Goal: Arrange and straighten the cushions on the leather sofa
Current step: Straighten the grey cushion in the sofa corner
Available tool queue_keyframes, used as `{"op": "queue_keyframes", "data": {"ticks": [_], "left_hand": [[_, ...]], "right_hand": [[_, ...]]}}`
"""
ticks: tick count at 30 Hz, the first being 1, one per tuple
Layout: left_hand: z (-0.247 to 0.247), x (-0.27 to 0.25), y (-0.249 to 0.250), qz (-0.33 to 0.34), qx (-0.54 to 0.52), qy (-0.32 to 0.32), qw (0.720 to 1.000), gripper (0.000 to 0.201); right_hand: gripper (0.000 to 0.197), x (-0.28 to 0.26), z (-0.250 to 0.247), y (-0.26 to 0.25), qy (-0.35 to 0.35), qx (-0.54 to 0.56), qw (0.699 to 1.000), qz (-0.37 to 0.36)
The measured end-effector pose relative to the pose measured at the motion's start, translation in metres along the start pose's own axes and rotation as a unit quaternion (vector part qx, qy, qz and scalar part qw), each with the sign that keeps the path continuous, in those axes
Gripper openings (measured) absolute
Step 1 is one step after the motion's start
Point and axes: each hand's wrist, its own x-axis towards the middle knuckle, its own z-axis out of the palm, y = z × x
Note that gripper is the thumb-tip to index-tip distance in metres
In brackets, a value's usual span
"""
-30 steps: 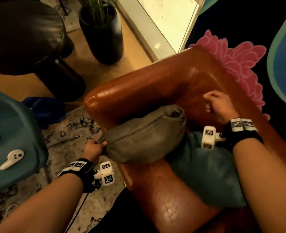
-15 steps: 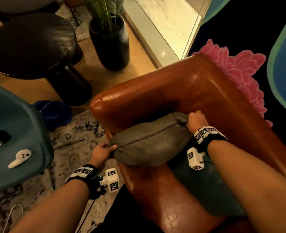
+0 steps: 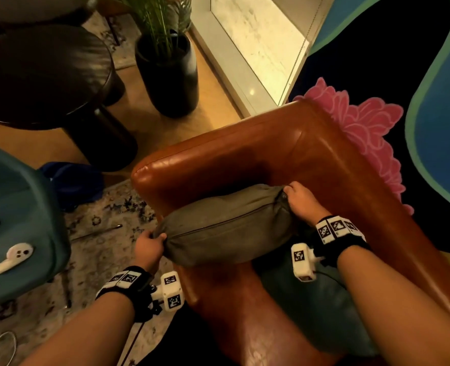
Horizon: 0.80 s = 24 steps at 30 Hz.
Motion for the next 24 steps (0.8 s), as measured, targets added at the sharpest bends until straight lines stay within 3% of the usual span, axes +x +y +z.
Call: {"op": "queue_keyframes", "data": {"ticks": [2, 4, 6, 7, 9, 11, 12, 14, 16, 17, 18, 19, 21, 24], "left_hand": [[-0.006, -0.005, 0.011, -0.005, 0.005, 0.020, 1.000, 0.030], [-0.009, -0.012, 0.025, -0.004, -0.009, 0.024, 1.000, 0.025], [-0.009, -0.015, 0.031, -0.018, -0.025, 0.025, 0.999, 0.023], [-0.010, -0.016, 0.031, -0.026, -0.025, 0.024, 0.999, 0.020], [-0.011, -0.010, 0.024, -0.054, -0.015, 0.025, 0.998, 0.016], [-0.009, -0.020, 0.024, -0.064, -0.006, 0.031, 0.997, 0.028], [-0.005, -0.027, 0.027, -0.058, -0.008, 0.032, 0.998, 0.032], [0.007, -0.044, 0.037, -0.074, -0.033, -0.003, 0.997, 0.033], [0.027, -0.062, 0.051, -0.112, -0.123, -0.059, 0.984, 0.043], [0.036, -0.070, 0.059, -0.117, -0.141, -0.068, 0.981, 0.055], [0.048, -0.072, 0.065, -0.110, -0.156, -0.063, 0.980, 0.070], [0.058, -0.073, 0.072, -0.078, -0.127, -0.049, 0.988, 0.084], [0.065, -0.072, 0.080, 0.024, -0.020, -0.021, 0.999, 0.085], [0.039, -0.062, 0.080, 0.124, 0.040, 0.010, 0.991, 0.076]], "right_hand": [[0.033, -0.009, 0.003, -0.013, -0.016, 0.102, 0.994, -0.037], [0.032, -0.018, 0.005, -0.022, -0.029, 0.211, 0.977, -0.017], [0.023, -0.023, 0.003, -0.022, -0.086, 0.255, 0.963, -0.016], [0.020, -0.025, -0.001, -0.020, -0.122, 0.250, 0.960, -0.039], [0.024, -0.018, -0.016, -0.012, -0.137, 0.139, 0.975, -0.109], [0.027, -0.007, -0.028, -0.003, -0.064, 0.003, 0.987, -0.146], [0.026, -0.002, -0.028, 0.003, -0.012, 0.000, 0.990, -0.143], [0.022, 0.007, -0.015, 0.021, 0.086, 0.148, 0.983, -0.062], [0.012, 0.013, 0.009, 0.033, 0.132, 0.383, 0.909, 0.092], [0.009, 0.012, 0.023, 0.029, 0.150, 0.427, 0.880, 0.145], [0.013, 0.009, 0.037, 0.018, 0.165, 0.415, 0.880, 0.162], [0.020, 0.003, 0.049, 0.003, 0.173, 0.364, 0.905, 0.137], [0.029, -0.018, 0.057, -0.025, 0.188, 0.193, 0.962, 0.036], [0.023, -0.026, 0.017, -0.023, 0.183, 0.079, 0.971, -0.136]]}}
